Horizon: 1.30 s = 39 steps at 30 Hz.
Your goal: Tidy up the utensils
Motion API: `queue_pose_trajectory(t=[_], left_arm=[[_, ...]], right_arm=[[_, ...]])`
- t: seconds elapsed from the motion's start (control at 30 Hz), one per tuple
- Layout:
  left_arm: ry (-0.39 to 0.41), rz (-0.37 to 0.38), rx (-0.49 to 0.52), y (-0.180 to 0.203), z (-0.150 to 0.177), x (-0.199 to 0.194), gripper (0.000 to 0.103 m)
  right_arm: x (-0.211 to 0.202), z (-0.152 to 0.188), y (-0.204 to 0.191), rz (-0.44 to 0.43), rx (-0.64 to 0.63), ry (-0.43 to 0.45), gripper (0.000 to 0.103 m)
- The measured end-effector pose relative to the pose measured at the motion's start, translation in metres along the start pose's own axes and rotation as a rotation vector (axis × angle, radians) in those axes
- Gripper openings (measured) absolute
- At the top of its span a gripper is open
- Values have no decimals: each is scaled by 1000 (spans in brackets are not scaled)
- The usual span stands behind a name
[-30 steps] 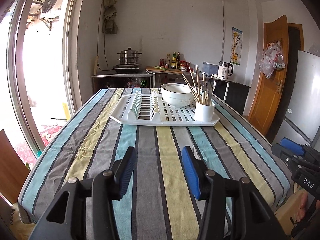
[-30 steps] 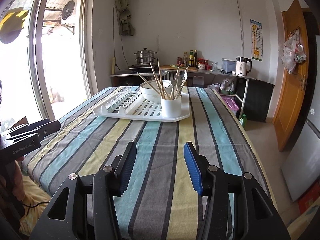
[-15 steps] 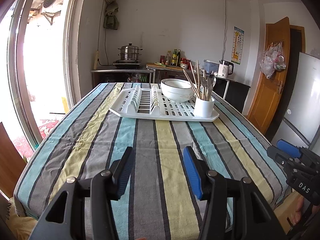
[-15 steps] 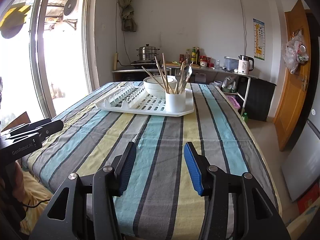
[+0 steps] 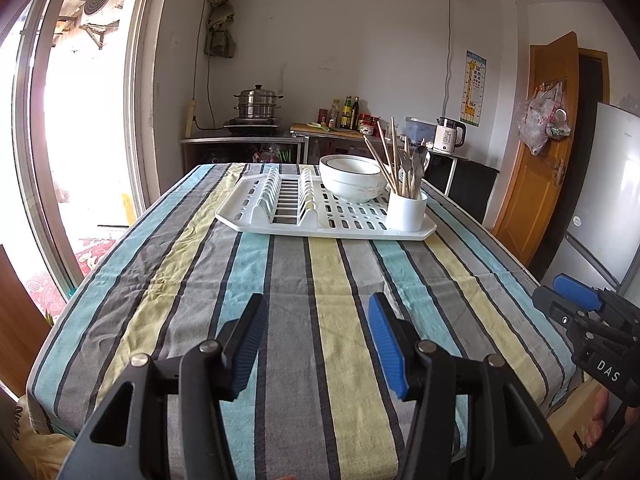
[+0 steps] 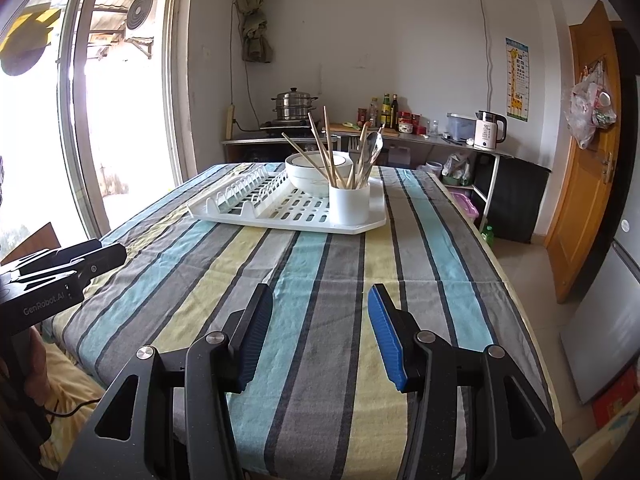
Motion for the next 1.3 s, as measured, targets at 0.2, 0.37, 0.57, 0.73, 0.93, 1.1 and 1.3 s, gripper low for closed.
queue_pose_trajectory(t=[0.2,0.37,0.57,0.73,0.93,1.1,1.3], left_arm=[[0,-2,0,0,0,0,55],[-3,2,0,0,1,1,55],[-9,4,2,0,1,3,55],[-7,-9,2,-1,1,3,55],[-5,-17,7,0,0,3,55],[-7,-15,9,0,0,3,55],[-11,-21,16,0,1,4,55]], right_arm=[[0,0,0,0,-1,-3,51],[-1,0,0,2,-3,-1,51],[0,-1,0,2,-4,-3,51],[0,-1,0,0,-4,-3,51],[0,-2,-1,0,-5,-3,51],[0,-2,0,1,-5,-3,51],[1,-2,0,3,-7,-3,51]])
Point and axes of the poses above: each gripper's, at about its wrist camera, not at the fingertips, and x roughly the way its jaws point, y to its right, z to its underside, the point moved 8 cm from there along x, roughly the way its jaws point, and after that the axes turned 9 degrees about -y, right-handed, at the moved point
